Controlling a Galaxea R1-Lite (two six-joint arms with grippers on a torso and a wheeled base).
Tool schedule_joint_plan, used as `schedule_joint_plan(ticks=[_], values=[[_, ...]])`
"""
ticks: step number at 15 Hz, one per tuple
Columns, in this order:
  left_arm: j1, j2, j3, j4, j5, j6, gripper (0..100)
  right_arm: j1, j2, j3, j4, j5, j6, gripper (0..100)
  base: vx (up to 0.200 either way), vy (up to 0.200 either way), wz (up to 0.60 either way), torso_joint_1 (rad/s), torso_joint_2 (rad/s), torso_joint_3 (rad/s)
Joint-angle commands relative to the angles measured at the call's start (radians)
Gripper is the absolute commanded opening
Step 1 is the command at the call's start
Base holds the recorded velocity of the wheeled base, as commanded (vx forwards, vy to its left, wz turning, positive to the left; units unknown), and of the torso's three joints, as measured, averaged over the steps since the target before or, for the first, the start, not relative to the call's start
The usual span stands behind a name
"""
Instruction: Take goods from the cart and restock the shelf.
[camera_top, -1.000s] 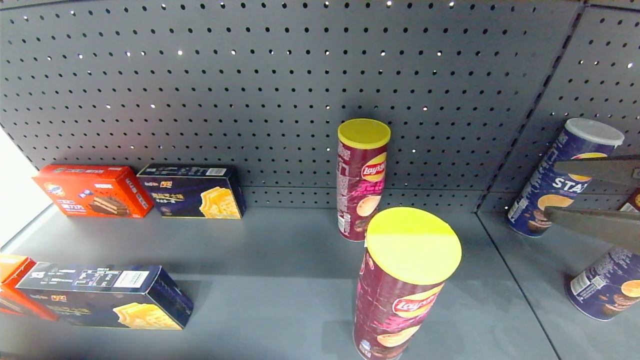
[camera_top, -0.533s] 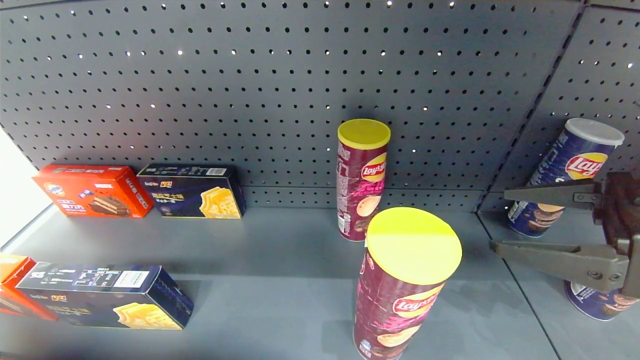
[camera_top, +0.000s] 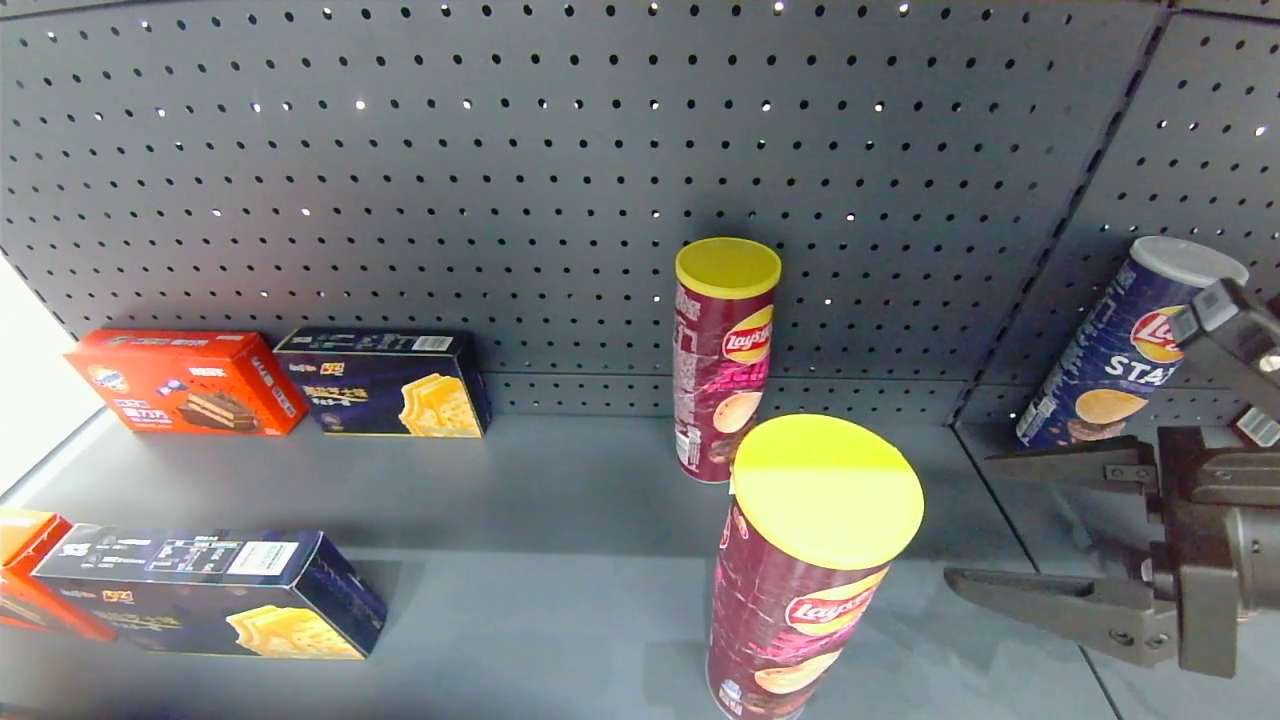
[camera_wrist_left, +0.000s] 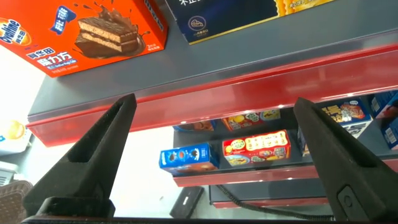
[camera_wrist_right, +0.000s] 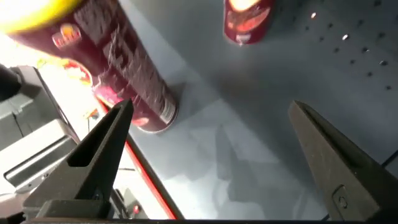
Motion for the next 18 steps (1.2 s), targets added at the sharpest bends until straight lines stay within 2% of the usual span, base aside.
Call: schedule_joint_plan(ticks=[1,4,18], values=[[-0.001,0.001,0.000,0.000,0.001,0.000,100,0.010,0.000,0.030,0.000,-0.007,0.000,100,0.000,0.000,0.00,0.000,0.00,0.000],[0.001,0.001,0.000,0.000,0.001,0.002,100,0.029,0.032,0.053,-0.002,-0.048,0.000,100,0.000,0.000,0.00,0.000,0.00,0.000],[0.002,0.001,0.000,0.000,0.001,0.002,100,0.070,0.169,0.042,-0.041,-0.085,0.000,100,0.000,0.000,0.00,0.000,0.00,0.000]])
